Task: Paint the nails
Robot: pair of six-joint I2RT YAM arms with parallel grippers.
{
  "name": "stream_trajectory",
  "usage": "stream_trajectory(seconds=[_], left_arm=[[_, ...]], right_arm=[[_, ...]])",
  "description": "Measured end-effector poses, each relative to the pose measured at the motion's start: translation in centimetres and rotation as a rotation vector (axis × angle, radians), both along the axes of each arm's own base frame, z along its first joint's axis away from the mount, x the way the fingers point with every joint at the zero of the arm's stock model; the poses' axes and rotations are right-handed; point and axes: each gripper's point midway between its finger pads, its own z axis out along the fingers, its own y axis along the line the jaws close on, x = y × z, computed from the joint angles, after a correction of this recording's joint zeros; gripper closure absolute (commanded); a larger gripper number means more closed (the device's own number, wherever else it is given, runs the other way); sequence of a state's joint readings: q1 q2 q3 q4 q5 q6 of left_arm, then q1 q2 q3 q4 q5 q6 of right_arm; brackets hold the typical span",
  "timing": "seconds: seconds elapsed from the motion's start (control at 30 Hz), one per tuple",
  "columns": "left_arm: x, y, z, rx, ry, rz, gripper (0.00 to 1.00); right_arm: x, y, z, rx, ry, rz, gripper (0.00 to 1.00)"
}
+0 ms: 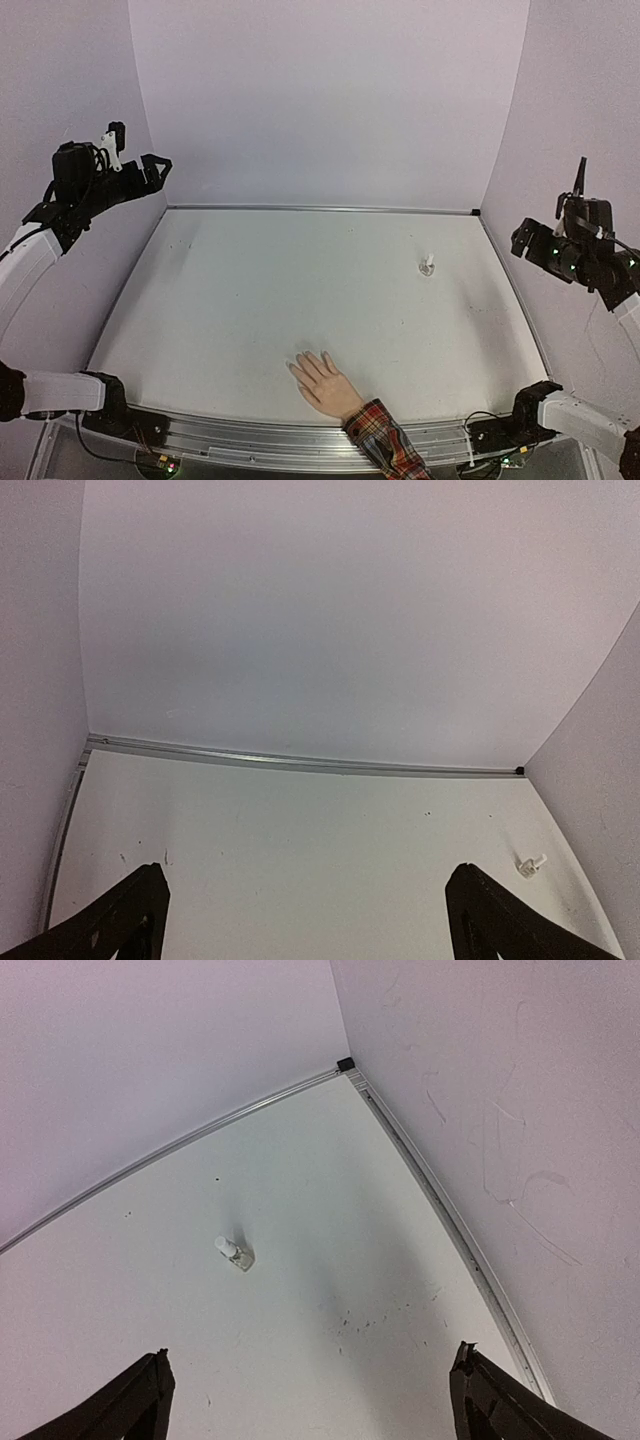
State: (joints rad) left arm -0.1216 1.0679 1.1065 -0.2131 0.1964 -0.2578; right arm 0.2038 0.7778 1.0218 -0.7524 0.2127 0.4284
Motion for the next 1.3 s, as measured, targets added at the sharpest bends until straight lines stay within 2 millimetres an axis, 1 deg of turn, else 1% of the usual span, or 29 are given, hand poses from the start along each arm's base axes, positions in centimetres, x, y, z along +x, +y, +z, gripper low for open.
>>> stream_trajectory(seconds=[0.2,0.4,0.5,0.6,0.8,0.87,0.93,0.97,1.13,1.3], left_arm=[[0.0,-0.1,0.0,0.0,0.0,-0.003,0.0],[0.0,-0.2,0.0,0.0,0.001,-0.006,0.0],[0.0,-0.6,-0.4,0.0,0.013,-0.015,0.0],[0.2,-1.3,-1.0,0.0,0.031,-0.034,0.0],[0.3,-3.7,-2.1,0.006,0.063,-0.092,0.0],[0.3,-4.7,-2.7,0.009,0.08,-0.113,0.0],[0.2,-5.6,-3.1,0.012,0.093,-0.133,0.0],[0.2,-6.0,-3.3,0.013,0.098,-0.142,0.0],[-0.2,-7.6,-3.6,0.012,0.107,-0.172,0.0],[-0.3,-8.4,-4.0,0.009,0.121,-0.183,0.0]], right_arm=[[0.6,-0.1,-0.2,-0.033,0.044,0.002,0.02],[2.0,0.3,-1.8,-0.059,0.126,0.014,0.02],[3.5,0.9,-2.6,-0.071,0.182,0.033,0.02],[6.0,2.3,-3.5,-0.078,0.242,0.073,0.03],[11.8,6.3,-7.7,-0.099,0.4,0.169,0.1],[13.8,7.3,-8.9,-0.104,0.433,0.186,0.11],[15.9,8.3,-10.7,-0.109,0.47,0.2,0.14],[16.6,8.7,-11.6,-0.112,0.488,0.205,0.16],[19.7,9.9,-15.6,-0.123,0.562,0.215,0.22],[21.4,10.4,-19.2,-0.139,0.623,0.214,0.37]])
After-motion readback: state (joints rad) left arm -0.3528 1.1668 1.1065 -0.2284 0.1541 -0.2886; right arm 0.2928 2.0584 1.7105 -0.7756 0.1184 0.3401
